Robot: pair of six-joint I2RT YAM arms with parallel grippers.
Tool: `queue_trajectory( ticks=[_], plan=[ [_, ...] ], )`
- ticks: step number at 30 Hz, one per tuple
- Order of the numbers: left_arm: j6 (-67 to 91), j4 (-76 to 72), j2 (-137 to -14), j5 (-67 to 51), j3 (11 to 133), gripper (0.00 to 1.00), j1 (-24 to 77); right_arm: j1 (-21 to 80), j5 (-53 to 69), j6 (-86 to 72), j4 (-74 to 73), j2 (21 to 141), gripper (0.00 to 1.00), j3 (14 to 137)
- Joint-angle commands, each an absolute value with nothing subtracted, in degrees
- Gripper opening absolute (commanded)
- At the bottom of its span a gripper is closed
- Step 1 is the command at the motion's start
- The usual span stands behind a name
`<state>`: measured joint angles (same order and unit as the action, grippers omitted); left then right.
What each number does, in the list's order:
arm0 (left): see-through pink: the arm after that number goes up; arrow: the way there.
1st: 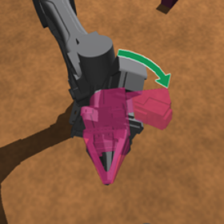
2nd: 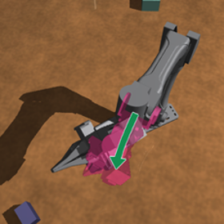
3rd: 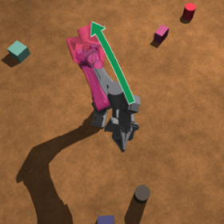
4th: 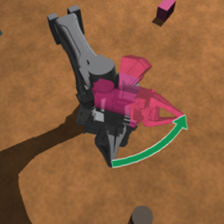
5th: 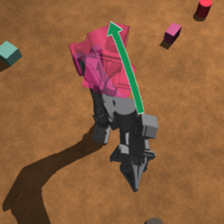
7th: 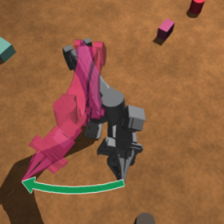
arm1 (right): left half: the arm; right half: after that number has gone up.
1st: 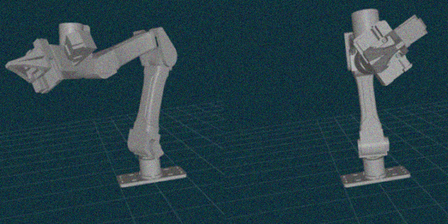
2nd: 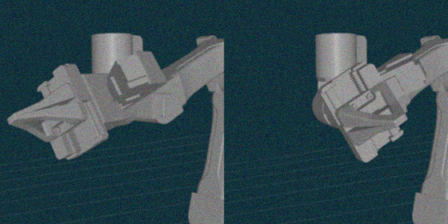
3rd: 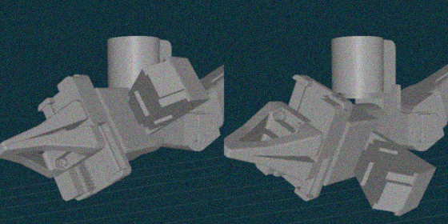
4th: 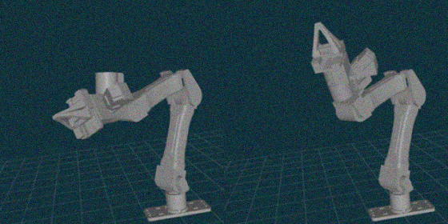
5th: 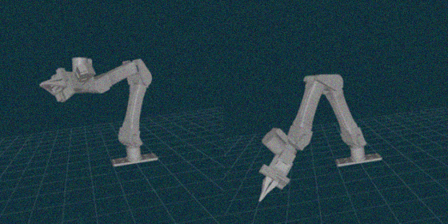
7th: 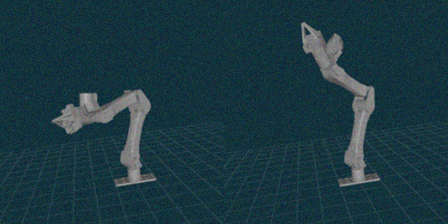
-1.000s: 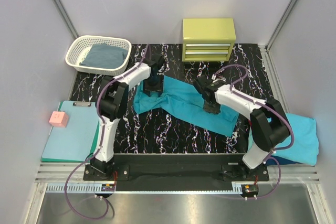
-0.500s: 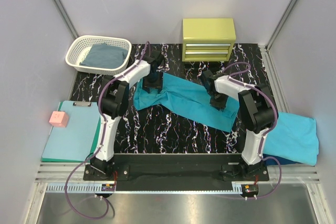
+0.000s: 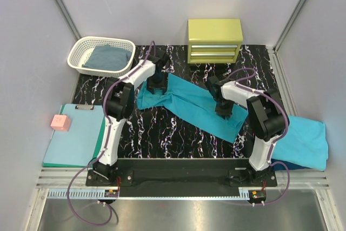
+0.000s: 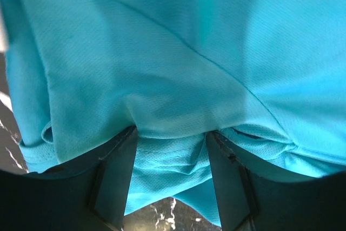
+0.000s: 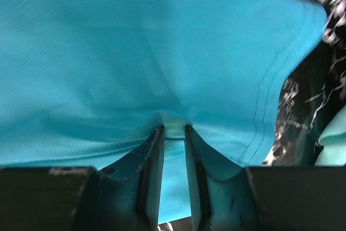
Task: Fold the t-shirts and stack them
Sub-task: Fold the tshirt
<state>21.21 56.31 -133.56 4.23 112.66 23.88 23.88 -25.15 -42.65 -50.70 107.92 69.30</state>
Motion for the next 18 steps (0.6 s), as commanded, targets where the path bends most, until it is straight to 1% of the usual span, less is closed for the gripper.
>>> queue_trajectory(
  ticks=[1, 6, 11, 12, 16, 18],
  plan=[
    [19.2, 58.4, -138.6, 6.0, 119.6, 0.6, 22.3, 28.6, -13.5, -42.5, -52.0, 109.1, 0.31, 63.3],
    [18.6, 59.4, -141.3, 3.8, 124.9, 0.6, 22.2, 33.7, -7.8, -42.3, -52.8, 107.9, 0.31, 61.8],
    [17.8, 59.7, -142.7, 1.2, 128.9, 0.62, 22.2, 38.8, -0.5, -40.4, -51.9, 110.9, 0.31, 63.0],
    [17.3, 59.6, -142.9, 0.8, 129.5, 0.63, 22.2, 39.6, 2.1, -39.8, -51.9, 111.6, 0.31, 63.6],
    [14.9, 59.6, -143.2, -1.8, 132.5, 0.69, 22.2, 43.1, 5.5, -37.8, -51.6, 112.9, 0.31, 66.6],
    [13.8, 59.3, -143.3, -3.8, 134.1, 0.7, 22.2, 44.1, 8.7, -36.7, -51.0, 112.8, 0.31, 67.9]
  ],
)
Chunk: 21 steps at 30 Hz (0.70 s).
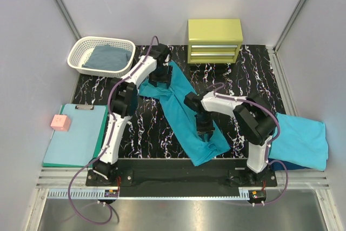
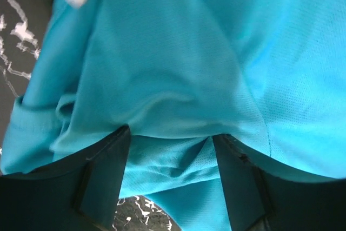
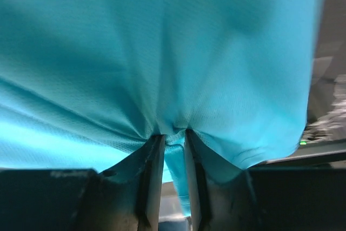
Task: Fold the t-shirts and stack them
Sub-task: Fold the tshirt
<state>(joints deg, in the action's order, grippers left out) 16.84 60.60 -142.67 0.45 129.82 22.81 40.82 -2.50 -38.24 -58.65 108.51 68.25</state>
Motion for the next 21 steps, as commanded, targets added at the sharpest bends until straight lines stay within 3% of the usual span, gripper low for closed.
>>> queue_trajectory(
  ticks=[1, 8, 15, 18, 21],
  plan=[
    [13.1, 59.2, -143.4, -4.6, 134.5, 0.7, 22.2, 44.3, 9.8, -36.2, -50.5, 112.2, 0.32, 68.3],
    [11.2, 58.5, -145.9, -14.6, 136.8, 0.7, 22.5, 44.8, 19.6, -31.4, -45.9, 110.9, 0.35, 70.7],
    [9.9, 58.4, -146.8, -17.3, 136.5, 0.7, 23.7, 44.8, 25.7, -29.8, -42.8, 114.8, 0.35, 75.8],
    [10.2, 58.8, -145.9, -12.9, 136.0, 0.71, 23.7, 44.8, 15.2, -30.0, -44.6, 112.1, 0.36, 76.5],
    [11.0, 57.8, -140.9, -3.3, 131.9, 0.72, 23.7, 44.2, 2.9, -31.9, -45.6, 104.9, 0.45, 74.5]
  ],
)
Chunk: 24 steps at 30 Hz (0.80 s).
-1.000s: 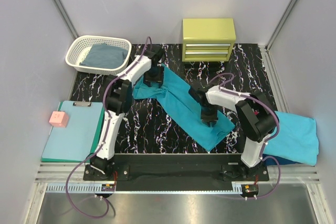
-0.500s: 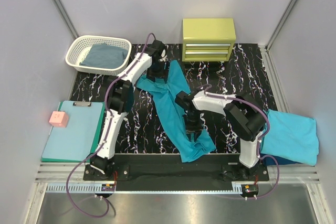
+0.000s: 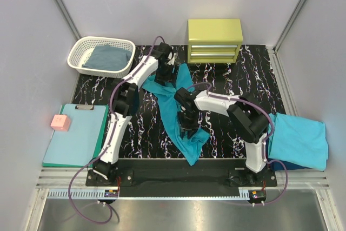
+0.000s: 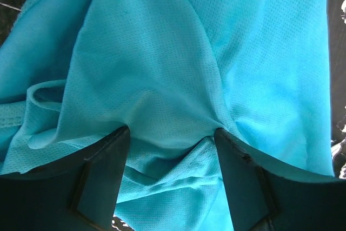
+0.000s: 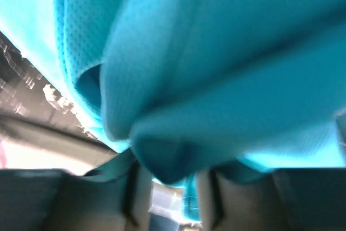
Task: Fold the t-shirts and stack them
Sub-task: Fold the tshirt
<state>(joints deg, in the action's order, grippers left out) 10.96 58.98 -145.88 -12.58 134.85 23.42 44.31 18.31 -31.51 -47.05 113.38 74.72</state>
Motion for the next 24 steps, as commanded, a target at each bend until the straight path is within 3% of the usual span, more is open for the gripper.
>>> queue_trajectory(
  ticks=[1, 15, 24],
  plan=[
    [11.0, 56.1, -137.7, -1.4, 129.1, 0.72, 23.6, 43.8, 1.7, -32.1, -45.6, 103.4, 0.46, 74.1],
    [14.2, 55.9, -132.8, 1.5, 124.0, 0.7, 22.4, 40.9, -8.4, -35.7, -50.1, 95.3, 0.47, 66.0],
    [17.6, 49.6, -120.7, 3.4, 109.2, 0.71, 25.6, 38.8, -11.8, -33.8, -50.4, 89.7, 0.53, 76.5]
  ],
)
